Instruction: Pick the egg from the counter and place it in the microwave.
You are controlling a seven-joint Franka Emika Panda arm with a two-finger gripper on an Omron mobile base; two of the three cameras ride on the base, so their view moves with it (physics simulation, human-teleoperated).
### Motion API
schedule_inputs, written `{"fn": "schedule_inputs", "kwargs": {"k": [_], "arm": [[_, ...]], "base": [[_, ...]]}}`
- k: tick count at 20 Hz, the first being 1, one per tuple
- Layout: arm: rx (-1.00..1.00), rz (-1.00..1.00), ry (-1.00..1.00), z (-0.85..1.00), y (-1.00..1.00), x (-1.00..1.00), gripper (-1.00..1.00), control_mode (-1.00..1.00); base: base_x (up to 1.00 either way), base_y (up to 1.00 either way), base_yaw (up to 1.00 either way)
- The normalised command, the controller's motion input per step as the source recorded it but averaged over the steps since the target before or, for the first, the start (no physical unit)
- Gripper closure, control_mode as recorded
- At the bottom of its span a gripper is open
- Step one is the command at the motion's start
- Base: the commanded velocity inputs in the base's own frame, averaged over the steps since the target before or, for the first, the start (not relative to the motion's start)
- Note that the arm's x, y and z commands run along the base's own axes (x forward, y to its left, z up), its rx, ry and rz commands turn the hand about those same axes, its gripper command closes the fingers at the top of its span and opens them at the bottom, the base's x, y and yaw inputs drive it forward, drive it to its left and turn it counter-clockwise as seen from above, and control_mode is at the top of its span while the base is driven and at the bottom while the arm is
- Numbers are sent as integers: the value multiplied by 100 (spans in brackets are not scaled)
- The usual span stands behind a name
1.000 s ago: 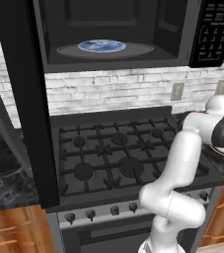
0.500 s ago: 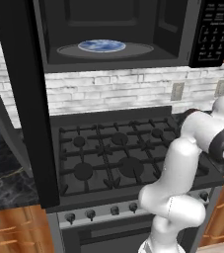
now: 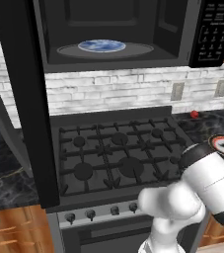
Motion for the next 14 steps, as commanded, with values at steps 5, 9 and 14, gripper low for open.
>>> {"fn": "schedule_inputs", "kwargs": {"k": [5, 9, 14], "arm": [[0, -20, -16, 100, 100, -21, 100, -100], [0, -15, 0, 100, 100, 0, 100, -100], [0, -6, 1, 100, 100, 0, 100, -100]], "base": [[0, 0, 0], [0, 0, 0], [0, 0, 0]]}}
